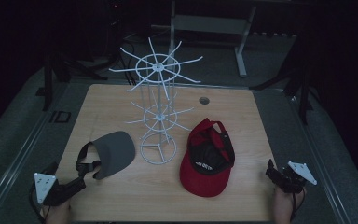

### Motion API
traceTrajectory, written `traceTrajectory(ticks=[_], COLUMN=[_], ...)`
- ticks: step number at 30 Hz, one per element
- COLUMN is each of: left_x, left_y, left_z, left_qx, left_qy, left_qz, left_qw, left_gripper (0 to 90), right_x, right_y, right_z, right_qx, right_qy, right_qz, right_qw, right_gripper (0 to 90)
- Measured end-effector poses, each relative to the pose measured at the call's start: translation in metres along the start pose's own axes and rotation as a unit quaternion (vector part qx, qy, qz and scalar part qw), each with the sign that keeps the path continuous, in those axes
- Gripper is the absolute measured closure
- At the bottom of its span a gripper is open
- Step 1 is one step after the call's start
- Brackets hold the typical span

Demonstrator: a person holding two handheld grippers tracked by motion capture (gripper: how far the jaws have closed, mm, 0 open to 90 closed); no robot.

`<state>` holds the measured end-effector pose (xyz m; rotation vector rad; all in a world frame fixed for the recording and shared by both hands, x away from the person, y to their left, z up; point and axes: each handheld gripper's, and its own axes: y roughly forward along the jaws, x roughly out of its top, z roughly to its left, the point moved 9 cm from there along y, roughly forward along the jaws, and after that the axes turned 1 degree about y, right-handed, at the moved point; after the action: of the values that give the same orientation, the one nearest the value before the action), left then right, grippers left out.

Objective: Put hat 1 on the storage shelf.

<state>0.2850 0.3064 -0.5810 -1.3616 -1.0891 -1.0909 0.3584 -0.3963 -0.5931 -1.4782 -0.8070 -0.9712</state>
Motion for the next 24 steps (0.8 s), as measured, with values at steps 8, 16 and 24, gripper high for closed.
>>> traceTrajectory(ticks=[8,16,24], left_x=[0.001,0.003,0.007], left_y=[0.0,-0.002,-0.004], left_z=[-0.004,-0.009,-0.015], left_qx=[-0.007,-0.03,-0.039], left_qy=[0.002,-0.016,-0.004], left_qz=[0.004,0.005,0.003], left_qw=[1.0,0.9994,0.9992], left_gripper=[0.8,0.8,0.8], right_x=[-0.003,0.008,0.032], right_y=[0.0,-0.01,-0.023], right_z=[0.003,0.02,0.051], right_qx=[0.011,0.053,0.119], right_qy=[-0.008,-0.029,-0.044], right_qz=[0.02,0.055,0.068], right_qw=[0.9997,0.9966,0.9896], right_gripper=[12.7,12.8,11.4])
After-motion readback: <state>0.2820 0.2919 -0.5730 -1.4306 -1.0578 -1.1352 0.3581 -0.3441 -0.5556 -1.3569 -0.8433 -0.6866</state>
